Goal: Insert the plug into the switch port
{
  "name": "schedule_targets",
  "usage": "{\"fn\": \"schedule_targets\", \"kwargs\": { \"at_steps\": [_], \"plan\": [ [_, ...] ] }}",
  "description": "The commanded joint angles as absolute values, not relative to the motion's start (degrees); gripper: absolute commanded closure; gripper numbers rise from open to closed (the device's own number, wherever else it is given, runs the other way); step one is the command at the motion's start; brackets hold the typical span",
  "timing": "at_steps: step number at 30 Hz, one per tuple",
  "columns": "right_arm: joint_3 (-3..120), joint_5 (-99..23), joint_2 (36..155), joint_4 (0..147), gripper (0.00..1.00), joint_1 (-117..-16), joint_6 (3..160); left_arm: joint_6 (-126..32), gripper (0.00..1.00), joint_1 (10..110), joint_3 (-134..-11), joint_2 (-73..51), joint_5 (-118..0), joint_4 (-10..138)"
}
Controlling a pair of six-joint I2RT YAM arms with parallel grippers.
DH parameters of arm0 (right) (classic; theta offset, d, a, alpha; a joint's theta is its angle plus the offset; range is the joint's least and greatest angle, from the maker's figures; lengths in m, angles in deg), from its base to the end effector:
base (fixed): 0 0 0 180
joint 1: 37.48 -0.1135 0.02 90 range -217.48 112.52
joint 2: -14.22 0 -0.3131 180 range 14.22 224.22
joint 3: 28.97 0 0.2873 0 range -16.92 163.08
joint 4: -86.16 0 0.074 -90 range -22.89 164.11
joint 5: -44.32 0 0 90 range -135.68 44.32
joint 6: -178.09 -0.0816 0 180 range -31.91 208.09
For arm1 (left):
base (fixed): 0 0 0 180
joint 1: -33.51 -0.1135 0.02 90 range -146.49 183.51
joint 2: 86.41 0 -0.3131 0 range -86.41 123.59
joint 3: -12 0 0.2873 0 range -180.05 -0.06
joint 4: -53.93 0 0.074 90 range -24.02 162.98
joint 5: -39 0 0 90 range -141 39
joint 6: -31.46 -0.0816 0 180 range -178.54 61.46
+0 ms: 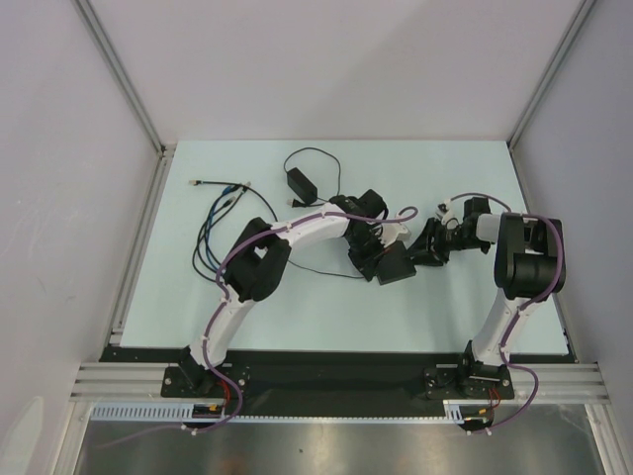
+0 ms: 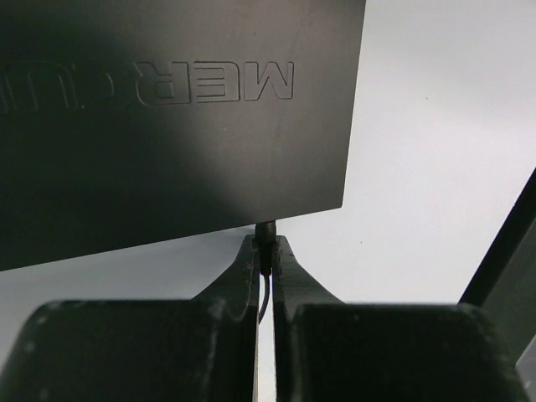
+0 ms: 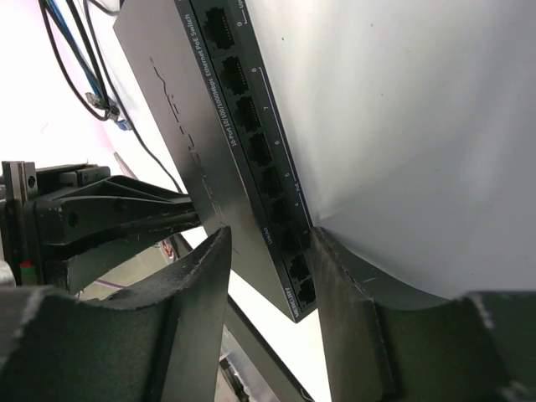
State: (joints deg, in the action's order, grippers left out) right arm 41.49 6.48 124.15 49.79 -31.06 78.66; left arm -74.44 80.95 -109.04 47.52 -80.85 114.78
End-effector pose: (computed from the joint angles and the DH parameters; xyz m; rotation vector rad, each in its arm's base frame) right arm 0.3837 0.0217 0.1049 0.2047 2.6330 1.2984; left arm 0.3474 -0.4383 0.1359 1.6119 2.4032 -0.8540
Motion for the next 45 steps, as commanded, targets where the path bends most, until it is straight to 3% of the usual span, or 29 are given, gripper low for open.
{"fn": "schedule_targets", "kwargs": {
  "at_steps": [1, 12, 28, 30, 37, 39, 45],
  "plan": [
    [39.0, 6.0, 124.2, 48.7, 0.53, -34.5, 77.0, -71.7, 1.0, 81.4, -112.5, 49.9, -81.7, 108.3],
    [38.8, 9.2, 125.9, 51.0, 0.62, -36.5, 74.4, -67.6, 1.0, 81.4, -116.2, 51.4, -80.8, 97.9],
    [39.9, 10.8, 125.6, 49.6, 0.64, -38.6, 75.1, -64.7, 1.0, 81.1, -118.6, 52.9, -74.4, 92.4],
    [41.7, 10.9, 125.8, 48.5, 0.64, -38.0, 75.8, -64.7, 0.91, 80.9, -118.9, 52.9, -74.7, 93.0],
    [52.5, 7.6, 129.3, 35.3, 0.59, -30.0, 87.9, -68.4, 0.75, 78.3, -112.5, 46.1, -78.5, 96.1],
    [54.4, 7.1, 130.1, 32.8, 0.57, -28.0, 89.6, -68.9, 0.62, 76.6, -109.2, 42.9, -79.0, 96.7],
    [57.4, 4.4, 131.5, 30.8, 0.51, -26.2, 93.8, -69.9, 0.52, 73.1, -106.9, 40.1, -81.2, 101.0]
  ]
}}
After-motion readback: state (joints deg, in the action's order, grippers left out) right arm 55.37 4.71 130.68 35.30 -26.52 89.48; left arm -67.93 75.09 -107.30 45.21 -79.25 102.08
